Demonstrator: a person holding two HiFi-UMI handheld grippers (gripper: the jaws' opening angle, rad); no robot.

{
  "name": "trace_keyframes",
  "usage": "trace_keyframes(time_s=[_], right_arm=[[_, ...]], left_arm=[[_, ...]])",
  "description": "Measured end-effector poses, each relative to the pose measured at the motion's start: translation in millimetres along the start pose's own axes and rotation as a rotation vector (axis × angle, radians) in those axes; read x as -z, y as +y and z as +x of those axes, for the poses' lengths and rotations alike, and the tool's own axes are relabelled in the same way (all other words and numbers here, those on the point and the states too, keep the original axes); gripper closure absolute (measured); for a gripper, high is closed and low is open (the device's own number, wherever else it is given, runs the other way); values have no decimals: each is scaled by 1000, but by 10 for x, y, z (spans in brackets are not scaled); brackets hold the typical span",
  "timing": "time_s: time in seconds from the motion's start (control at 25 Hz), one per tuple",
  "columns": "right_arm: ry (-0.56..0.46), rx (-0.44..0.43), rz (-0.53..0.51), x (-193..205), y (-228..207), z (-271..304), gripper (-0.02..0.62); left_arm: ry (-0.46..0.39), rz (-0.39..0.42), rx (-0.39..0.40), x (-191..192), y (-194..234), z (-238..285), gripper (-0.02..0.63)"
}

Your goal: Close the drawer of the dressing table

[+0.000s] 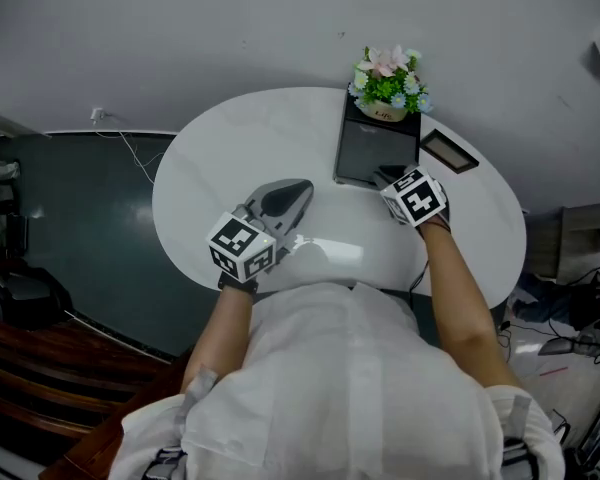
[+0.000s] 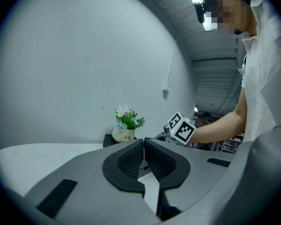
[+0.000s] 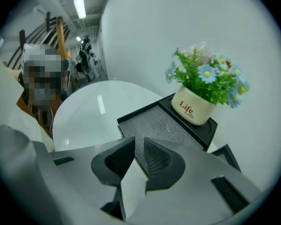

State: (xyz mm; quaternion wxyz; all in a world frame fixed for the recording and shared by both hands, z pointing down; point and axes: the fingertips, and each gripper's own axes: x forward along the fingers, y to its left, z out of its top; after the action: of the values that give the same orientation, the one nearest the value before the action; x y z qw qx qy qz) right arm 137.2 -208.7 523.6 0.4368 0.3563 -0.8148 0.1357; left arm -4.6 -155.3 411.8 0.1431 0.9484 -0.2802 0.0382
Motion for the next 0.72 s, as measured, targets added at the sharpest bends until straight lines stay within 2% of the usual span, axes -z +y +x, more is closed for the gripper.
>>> trace_keyframes(time_s=[0.16,0.4,0.52,0.72], right_arm=[[-182,46,170,-9,-83,-357,545],[-413,123,337,104,-84,-950,557],[-512,155,388,163,-45,-1237,563],[-619,241,433,293,-55,-1653,569]], left_arm=[[-9,8,2,-60,-3,19,584],[-18,13,-4,-119,-26,21,584],[-21,18,-4,-140,-60,3,584],[-26,29,-13,-185,-69,-22,584]])
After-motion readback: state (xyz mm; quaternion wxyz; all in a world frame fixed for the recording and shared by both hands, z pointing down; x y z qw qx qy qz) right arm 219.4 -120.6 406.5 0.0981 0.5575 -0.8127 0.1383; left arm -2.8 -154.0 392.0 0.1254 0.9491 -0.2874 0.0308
